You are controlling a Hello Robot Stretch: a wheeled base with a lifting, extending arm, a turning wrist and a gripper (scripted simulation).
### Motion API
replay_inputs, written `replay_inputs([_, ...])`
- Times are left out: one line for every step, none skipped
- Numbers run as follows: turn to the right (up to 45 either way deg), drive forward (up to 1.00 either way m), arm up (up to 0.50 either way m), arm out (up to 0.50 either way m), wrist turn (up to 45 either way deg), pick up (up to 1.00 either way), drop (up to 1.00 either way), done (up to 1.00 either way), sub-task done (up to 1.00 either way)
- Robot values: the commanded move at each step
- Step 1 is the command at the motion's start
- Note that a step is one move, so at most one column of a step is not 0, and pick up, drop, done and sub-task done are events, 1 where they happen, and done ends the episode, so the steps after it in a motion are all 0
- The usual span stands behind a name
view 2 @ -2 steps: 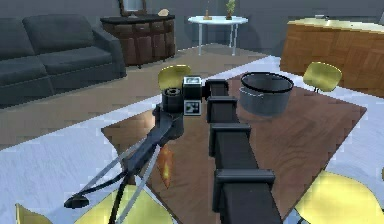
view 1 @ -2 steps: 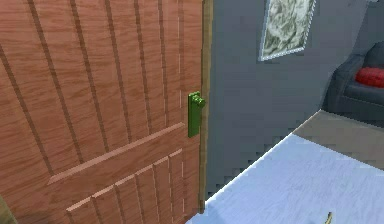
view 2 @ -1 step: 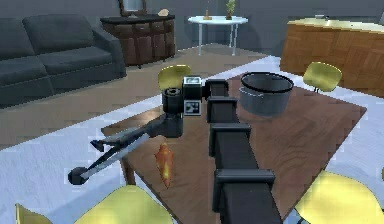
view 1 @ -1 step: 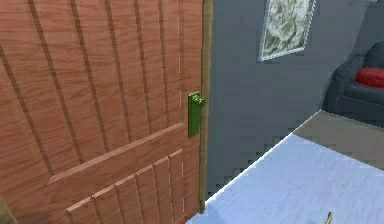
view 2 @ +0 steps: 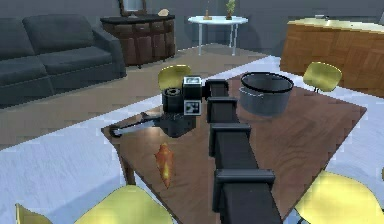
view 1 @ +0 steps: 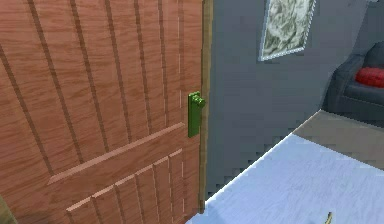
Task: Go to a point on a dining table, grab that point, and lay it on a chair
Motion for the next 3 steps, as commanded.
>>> replay_inputs([0.0, 0.0, 0.0, 0.0, 24.0, 0.0, 0.0, 0.0, 0.0])
replay_inputs([0.0, 0.0, -0.3, 0.0, 0.0, 0.0, 0.0, 0.0, 0.0])
replay_inputs([0.0, 0.0, 0.0, 0.0, 0.0, 1.0, 0.0, 0.0, 0.0])
